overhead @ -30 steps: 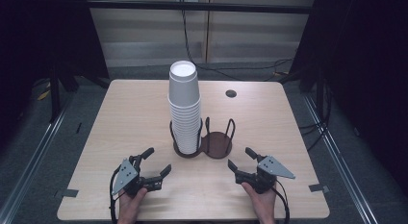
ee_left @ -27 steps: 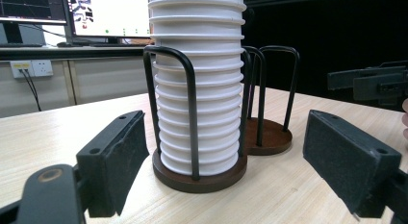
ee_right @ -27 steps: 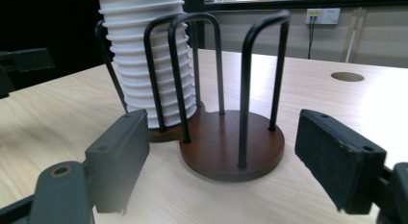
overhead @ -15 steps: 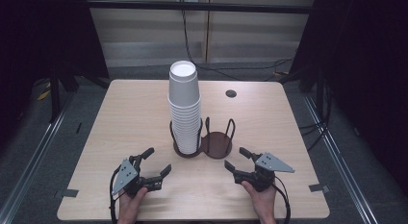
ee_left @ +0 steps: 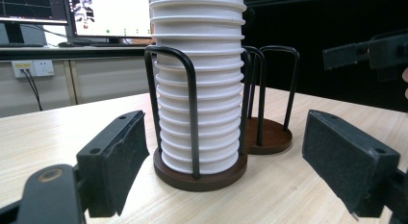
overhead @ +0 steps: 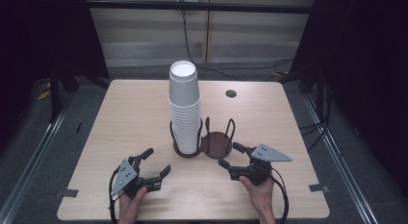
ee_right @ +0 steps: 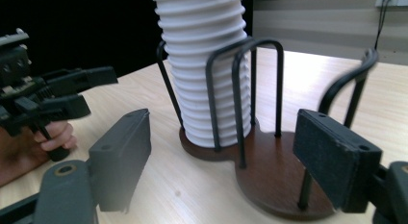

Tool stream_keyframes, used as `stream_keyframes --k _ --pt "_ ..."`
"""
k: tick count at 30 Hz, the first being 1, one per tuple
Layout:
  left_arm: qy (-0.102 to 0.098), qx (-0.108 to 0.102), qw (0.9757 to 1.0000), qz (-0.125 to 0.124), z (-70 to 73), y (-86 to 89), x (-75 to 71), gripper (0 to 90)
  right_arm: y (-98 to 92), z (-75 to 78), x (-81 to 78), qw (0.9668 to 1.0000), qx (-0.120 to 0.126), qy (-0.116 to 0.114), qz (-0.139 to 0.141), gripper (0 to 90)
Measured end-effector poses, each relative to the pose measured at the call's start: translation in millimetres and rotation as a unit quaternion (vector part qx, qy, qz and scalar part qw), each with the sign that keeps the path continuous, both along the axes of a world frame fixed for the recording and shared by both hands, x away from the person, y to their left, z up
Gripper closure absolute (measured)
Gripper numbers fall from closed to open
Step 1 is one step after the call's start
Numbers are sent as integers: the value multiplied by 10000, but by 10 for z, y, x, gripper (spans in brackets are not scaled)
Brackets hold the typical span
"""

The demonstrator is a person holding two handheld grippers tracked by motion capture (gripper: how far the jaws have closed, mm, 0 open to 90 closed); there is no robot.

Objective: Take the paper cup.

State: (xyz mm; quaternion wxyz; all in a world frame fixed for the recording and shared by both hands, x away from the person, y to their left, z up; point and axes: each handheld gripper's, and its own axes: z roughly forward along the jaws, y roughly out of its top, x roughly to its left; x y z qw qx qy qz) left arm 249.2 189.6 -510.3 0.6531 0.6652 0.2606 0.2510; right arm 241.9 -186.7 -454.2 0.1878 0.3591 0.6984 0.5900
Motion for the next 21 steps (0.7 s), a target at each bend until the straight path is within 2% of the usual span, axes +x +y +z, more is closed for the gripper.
stream_keyframes --k 3,8,16,21 --pt "-5 15 10000 19 0 2 0 160 27 86 34 9999 137 -50 90 182" --pt "-25 28 10000 65 2 9 0 160 88 286 116 9993 190 -190 248 181" --pt "-28 30 10000 57 2 10 1 160 189 587 292 9978 140 -258 590 164" --pt "-28 29 10000 56 2 9 1 160 272 791 390 9970 64 -335 690 136"
